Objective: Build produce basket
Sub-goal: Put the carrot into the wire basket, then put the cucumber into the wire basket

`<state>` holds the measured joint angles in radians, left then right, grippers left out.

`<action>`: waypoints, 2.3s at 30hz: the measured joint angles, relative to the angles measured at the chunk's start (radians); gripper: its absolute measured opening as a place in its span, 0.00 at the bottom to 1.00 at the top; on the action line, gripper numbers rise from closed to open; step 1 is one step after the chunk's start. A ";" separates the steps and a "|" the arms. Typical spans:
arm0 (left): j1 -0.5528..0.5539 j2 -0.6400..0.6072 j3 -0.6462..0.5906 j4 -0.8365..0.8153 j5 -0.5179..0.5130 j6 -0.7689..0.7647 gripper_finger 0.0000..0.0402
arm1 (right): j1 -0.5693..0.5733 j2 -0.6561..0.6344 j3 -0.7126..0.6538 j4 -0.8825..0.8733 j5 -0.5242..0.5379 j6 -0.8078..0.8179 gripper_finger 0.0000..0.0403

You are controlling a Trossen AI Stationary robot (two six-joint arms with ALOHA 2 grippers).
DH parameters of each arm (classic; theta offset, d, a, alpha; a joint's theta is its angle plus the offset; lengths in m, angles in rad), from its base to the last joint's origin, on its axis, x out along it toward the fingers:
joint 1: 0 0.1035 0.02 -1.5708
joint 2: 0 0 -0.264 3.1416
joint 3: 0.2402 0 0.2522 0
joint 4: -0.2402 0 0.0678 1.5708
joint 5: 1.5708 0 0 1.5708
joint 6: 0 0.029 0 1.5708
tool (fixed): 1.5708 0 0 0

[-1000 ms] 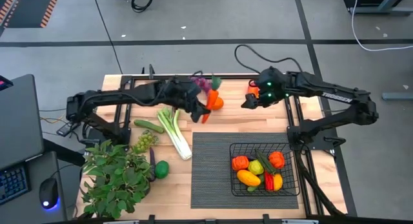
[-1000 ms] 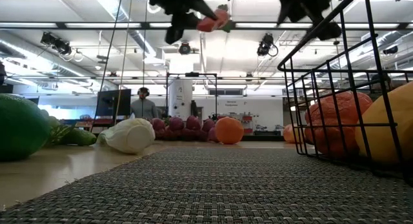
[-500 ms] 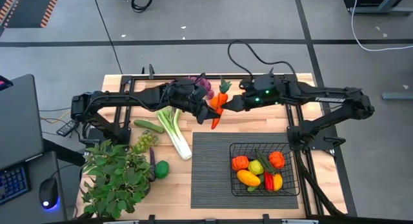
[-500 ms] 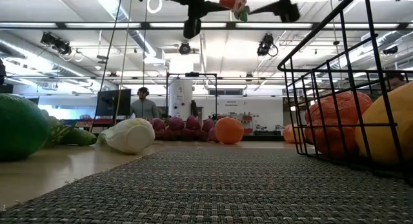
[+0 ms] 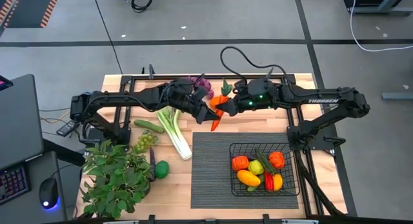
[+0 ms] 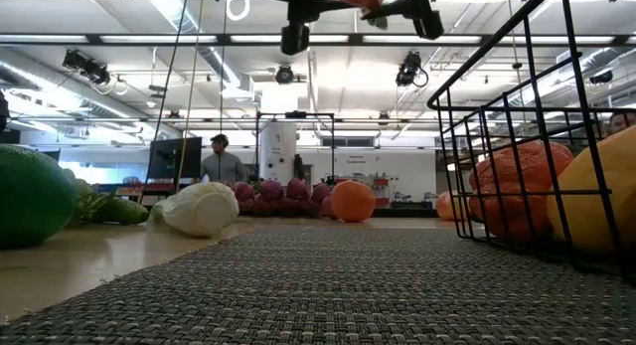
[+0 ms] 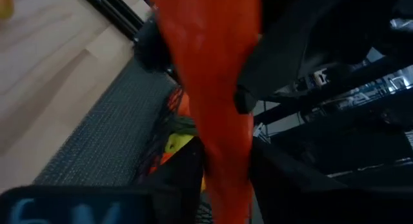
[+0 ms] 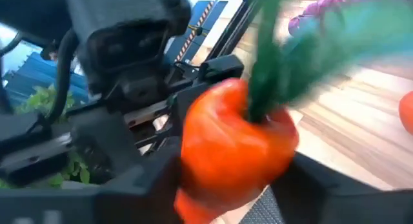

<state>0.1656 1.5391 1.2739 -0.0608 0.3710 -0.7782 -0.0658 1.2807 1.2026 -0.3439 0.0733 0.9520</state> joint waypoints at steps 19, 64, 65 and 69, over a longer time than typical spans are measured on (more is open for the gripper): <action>0.172 -0.051 0.000 -0.614 0.120 0.402 0.56 | 0.019 -0.053 0.000 -0.567 -0.432 -0.035 0.36; 0.210 -0.115 -0.384 -1.342 -0.532 1.045 0.61 | 0.490 -0.033 -0.041 -0.838 -0.325 0.153 0.98; 0.210 -0.115 -0.384 -1.335 -0.536 1.097 0.62 | 0.489 -0.033 -0.041 -0.838 -0.326 0.153 0.98; 0.207 -0.115 -0.384 -1.314 -0.543 1.186 0.65 | 0.488 -0.033 -0.041 -0.839 -0.333 0.167 0.97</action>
<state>0.3724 1.4242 0.8902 -1.3753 -0.1722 0.4080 0.4225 1.2480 1.1618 -1.1828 -0.2593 1.1190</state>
